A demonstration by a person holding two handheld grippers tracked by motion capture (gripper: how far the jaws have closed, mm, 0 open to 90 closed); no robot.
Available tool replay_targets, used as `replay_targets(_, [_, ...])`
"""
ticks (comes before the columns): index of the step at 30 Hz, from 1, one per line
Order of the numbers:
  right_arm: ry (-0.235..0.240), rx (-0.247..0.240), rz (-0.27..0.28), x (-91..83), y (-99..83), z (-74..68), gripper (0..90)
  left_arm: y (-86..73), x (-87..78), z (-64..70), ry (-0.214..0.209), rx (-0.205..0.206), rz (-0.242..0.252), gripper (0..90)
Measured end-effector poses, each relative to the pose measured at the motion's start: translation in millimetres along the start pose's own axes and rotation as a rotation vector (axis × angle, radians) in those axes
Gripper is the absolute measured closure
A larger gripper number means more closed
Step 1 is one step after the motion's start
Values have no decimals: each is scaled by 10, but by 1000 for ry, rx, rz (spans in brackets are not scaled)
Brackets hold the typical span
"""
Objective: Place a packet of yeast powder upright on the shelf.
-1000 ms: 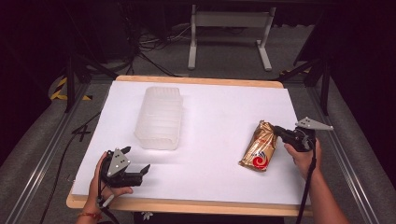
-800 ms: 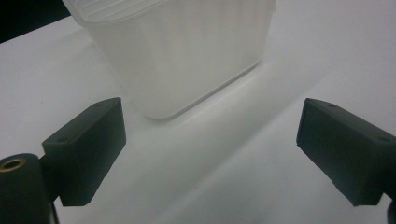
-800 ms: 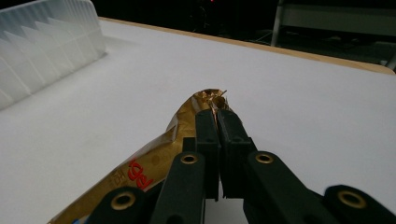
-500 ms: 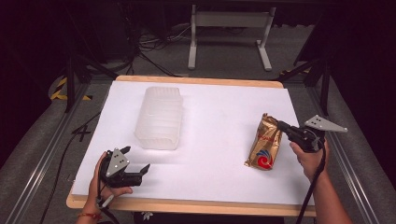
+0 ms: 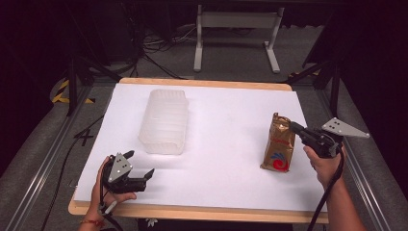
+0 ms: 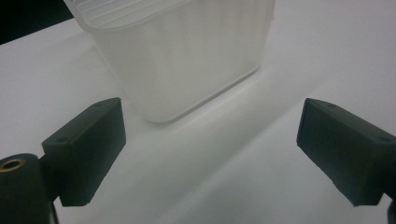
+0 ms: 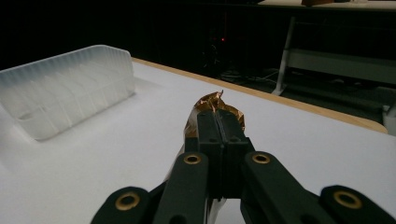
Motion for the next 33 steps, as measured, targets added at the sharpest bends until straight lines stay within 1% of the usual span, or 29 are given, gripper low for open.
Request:
replay_targets(1, [5, 1, 4, 0, 13, -9, 898, 2, -3, 0, -1, -1, 2, 88])
replay_targets(2, [1, -7, 4, -3, 28, -20, 898, 5, -5, -2, -1, -1, 3, 88])
replay_targets(4, [10, -17, 11, 0, 56, -43, 898, 5, -7, -2, 0, -1, 2, 88])
replay_targets(8, [19, -30, 9, 16, 99, -102, 899, 5, -10, 0, -3, 5, 0, 88])
replay_targets(12, [29, -49, 18, 38, 177, -175, 899, 7, -12, -5, -6, -6, 8, 88])
replay_targets(14, [45, -51, 26, 64, 224, -212, 899, 10, -15, -8, -5, -4, 9, 88])
replay_targets(15, [46, -59, 24, 84, 251, -233, 899, 11, -14, -7, -4, -5, 10, 88])
replay_targets(18, [69, -72, 32, 161, 338, -308, 899, 11, -13, -2, -6, -4, 8, 88])
replay_targets(19, [85, -71, 36, 197, 378, -352, 899, 11, -13, 0, -6, -5, 7, 88])
replay_targets(21, [96, -86, 41, 268, 433, -427, 899, 9, -9, -2, -8, 0, 4, 88])
replay_targets(23, [122, -76, 54, 365, 476, -516, 899, 3, -4, 1, -5, 4, 0, 87])
replay_targets(30, [182, -89, 71, 709, 625, -810, 899, -1, -4, 3, -6, 3, 0, 88])
replay_targets(32, [193, -80, 77, 789, 645, -873, 899, -4, -4, 5, -4, 8, -4, 88])
replay_targets(33, [193, -80, 77, 789, 645, -873, 899, -7, -3, 5, -1, 13, -9, 88])
Point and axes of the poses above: each handheld gripper's, and its own axes: x roughly forward along the jaws, y roughly out of its top, z roughly to its right, the point moved 3 cm from there along x, roughly forward along the jaws, and after that the axes turned 13 degrees about z, right-handed, at the moved point
